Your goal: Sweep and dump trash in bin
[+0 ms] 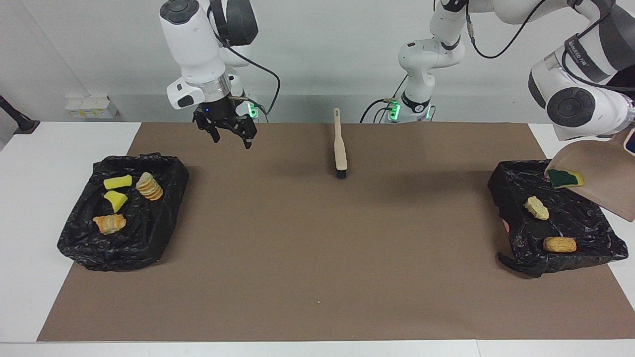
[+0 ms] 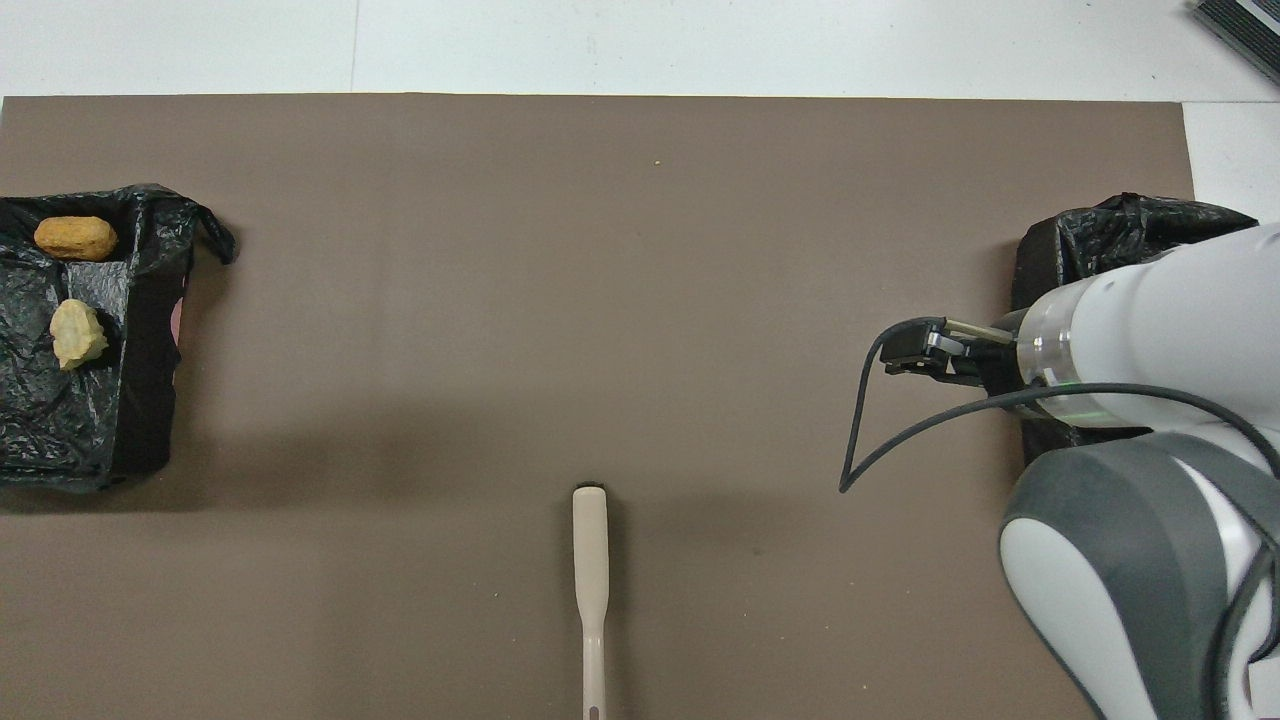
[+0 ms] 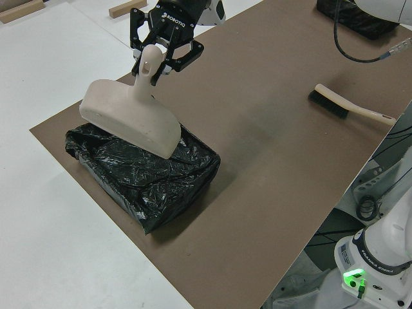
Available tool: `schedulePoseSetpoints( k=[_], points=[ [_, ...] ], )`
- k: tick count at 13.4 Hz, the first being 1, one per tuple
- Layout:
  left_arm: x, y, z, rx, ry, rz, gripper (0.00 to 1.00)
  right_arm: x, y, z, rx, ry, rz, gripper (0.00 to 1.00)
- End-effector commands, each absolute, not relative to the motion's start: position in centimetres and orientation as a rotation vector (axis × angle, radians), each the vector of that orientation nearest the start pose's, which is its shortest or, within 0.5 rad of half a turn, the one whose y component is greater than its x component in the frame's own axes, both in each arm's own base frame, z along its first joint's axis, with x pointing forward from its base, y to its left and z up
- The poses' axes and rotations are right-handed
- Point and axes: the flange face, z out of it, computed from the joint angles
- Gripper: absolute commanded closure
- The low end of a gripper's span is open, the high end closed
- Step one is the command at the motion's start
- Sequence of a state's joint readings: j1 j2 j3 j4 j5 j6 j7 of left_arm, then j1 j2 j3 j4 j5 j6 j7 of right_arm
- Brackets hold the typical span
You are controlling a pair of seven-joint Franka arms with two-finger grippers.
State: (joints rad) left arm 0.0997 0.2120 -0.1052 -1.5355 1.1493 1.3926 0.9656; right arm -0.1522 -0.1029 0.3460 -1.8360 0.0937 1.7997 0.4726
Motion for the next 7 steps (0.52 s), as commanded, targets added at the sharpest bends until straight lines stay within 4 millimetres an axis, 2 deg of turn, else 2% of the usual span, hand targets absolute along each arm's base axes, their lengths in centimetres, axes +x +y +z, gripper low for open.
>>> schedulePoseSetpoints(
  k=[1, 3, 4, 5, 6, 7],
  points=[
    [60.9, 9.3, 57.8, -1.811, 0.970, 0.972, 1.00, 54.0, 9.9, 59.0, -3.045, 0.397, -0.076, 0.00],
    [61.9, 9.3, 59.3, -1.769, 0.956, 0.953, 1.00, 54.5, 8.8, 60.0, -3.071, 0.396, -0.089, 0.00],
    [62.1, 9.2, 61.2, -1.766, 0.985, 0.928, 1.00, 54.8, 9.2, 60.3, -3.096, 0.345, -0.057, 0.00],
    [62.1, 8.9, 62.8, -1.743, 1.046, 0.915, 1.00, 55.6, 8.6, 61.2, -3.114, 0.345, -0.044, 0.00],
    [62.2, 8.3, 63.8, -1.741, 1.076, 0.896, 1.00, 56.1, 7.7, 62.4, -3.131, 0.357, -0.040, 0.00],
    [62.0, 7.9, 63.9, -1.811, 1.113, 0.847, 1.00, 56.6, 7.2, 63.0, -3.144, 0.340, -0.053, 0.00]
  ],
)
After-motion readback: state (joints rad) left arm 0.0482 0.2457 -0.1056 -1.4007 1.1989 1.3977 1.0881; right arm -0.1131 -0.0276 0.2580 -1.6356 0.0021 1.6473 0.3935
